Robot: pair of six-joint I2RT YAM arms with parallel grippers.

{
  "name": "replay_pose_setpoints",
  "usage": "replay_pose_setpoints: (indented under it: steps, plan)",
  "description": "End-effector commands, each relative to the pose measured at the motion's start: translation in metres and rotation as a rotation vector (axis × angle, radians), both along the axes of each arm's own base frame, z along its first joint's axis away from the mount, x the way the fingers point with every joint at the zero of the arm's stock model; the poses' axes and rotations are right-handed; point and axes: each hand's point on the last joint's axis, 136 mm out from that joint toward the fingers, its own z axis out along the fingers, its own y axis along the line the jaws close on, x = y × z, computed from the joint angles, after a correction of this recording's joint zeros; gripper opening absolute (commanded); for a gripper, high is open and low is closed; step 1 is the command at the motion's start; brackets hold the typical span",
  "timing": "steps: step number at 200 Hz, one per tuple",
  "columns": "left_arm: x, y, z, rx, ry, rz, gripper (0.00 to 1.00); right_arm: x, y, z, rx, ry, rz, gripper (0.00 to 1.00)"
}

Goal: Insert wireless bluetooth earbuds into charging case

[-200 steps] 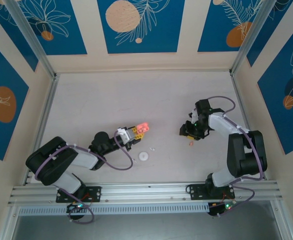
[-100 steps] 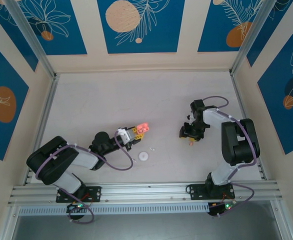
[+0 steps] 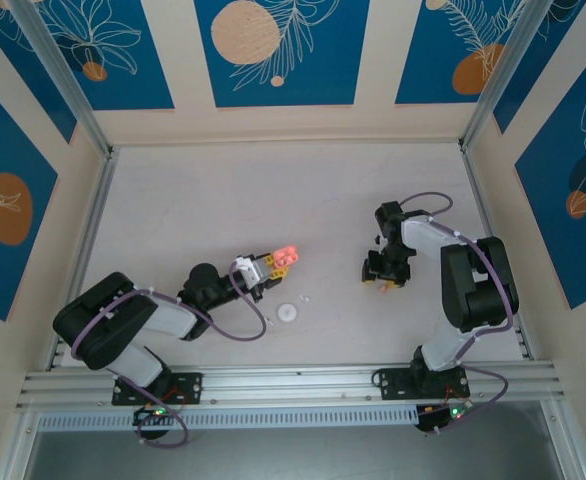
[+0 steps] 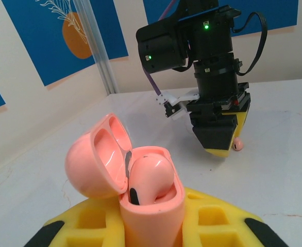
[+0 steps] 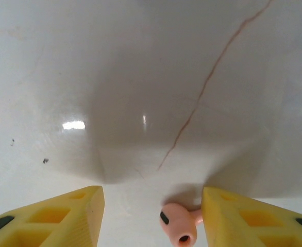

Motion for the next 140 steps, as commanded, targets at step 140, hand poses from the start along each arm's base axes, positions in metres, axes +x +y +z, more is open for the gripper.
replay_pose_setpoints:
  steps: [140]
  plan:
    - [-0.005, -0.001, 0.012, -0.021, -0.054, -0.007, 0.15, 0.014, 0.001, 0.031, -0.045, -0.032, 0.009, 0.59]
